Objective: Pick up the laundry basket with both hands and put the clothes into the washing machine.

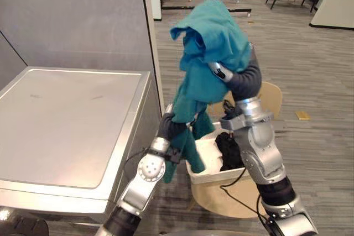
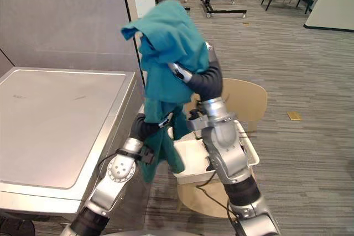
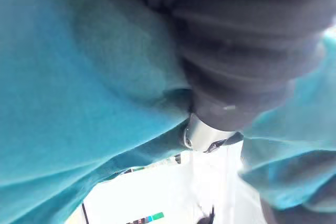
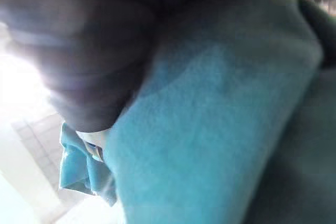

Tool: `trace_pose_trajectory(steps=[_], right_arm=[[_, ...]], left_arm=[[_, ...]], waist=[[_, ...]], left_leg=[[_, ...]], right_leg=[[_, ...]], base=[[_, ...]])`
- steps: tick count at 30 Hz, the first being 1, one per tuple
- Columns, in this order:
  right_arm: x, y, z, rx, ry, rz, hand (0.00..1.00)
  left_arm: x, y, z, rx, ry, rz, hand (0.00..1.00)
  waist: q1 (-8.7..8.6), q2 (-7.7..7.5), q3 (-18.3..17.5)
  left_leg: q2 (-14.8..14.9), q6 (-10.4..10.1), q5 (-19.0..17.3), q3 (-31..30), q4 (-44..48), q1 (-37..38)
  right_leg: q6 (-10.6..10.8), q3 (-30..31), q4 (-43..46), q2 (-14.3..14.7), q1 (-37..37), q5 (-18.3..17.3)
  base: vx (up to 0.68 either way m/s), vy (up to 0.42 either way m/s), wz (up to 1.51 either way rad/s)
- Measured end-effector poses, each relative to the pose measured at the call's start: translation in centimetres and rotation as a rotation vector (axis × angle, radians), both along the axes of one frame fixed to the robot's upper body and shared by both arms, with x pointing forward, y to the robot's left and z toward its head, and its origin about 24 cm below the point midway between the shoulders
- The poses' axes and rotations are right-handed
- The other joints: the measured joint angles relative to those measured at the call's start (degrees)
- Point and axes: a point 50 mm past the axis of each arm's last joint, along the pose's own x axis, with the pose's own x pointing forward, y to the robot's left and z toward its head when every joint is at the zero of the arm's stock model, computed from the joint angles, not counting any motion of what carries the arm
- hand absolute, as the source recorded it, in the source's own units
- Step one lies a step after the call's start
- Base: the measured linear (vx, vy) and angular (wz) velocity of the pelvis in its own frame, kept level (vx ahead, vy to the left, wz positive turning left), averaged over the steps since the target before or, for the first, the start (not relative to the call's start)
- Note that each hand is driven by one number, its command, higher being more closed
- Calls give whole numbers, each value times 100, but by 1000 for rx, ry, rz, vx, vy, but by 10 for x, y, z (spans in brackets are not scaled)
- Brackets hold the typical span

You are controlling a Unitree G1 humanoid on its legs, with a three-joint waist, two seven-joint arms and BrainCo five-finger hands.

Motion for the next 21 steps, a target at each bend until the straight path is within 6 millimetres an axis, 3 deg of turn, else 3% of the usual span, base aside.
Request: trace_pose_trajectory(steps=[6,12,15,17,18,20,21], right_arm=[[-20,-69,2,-36,-65,-428,0],[-45,-125,-30,13,66,-758,0],[-60,-143,-60,10,213,-871,0],[-65,-152,-97,-4,407,-904,0],[-66,-154,-106,-4,452,-909,0],[-76,-161,-152,-36,688,-930,0],[-80,-163,-164,-40,749,-933,0]], left_arm=[[-14,32,11,-68,-39,122,100],[-30,48,-6,-114,51,186,100],[-34,48,-6,-140,62,176,100],[-39,49,-10,-154,84,175,100],[-40,49,-10,-154,88,171,100],[-44,49,-13,-159,106,154,100],[-45,49,-14,-165,112,153,100]], waist=[[-38,-20,6],[-155,-30,4],[-185,-31,2],[-284,-32,1],[-303,-32,1],[-314,-29,0],[-314,-27,0]], left_leg=[[5,27,-30,82,-10,32],[-2,62,-107,257,-4,36],[-2,63,-107,323,5,-54],[-2,64,-108,331,6,-63],[-2,64,-109,331,6,-71],[-1,69,-140,336,35,-94],[-1,67,-156,335,60,-109]], right_leg=[[4,74,-8,0,-5,2],[39,270,-20,-2,-82,21],[64,342,-20,0,-201,40],[65,344,-27,0,-206,39],[65,344,-32,0,-212,39],[65,349,-47,0,-219,39],[65,350,-52,-2,-221,39]], base=[[11,-7,-6],[-22,-4,-16],[-9,-15,-12],[0,0,0],[0,0,0],[0,0,0],[0,0,0]])
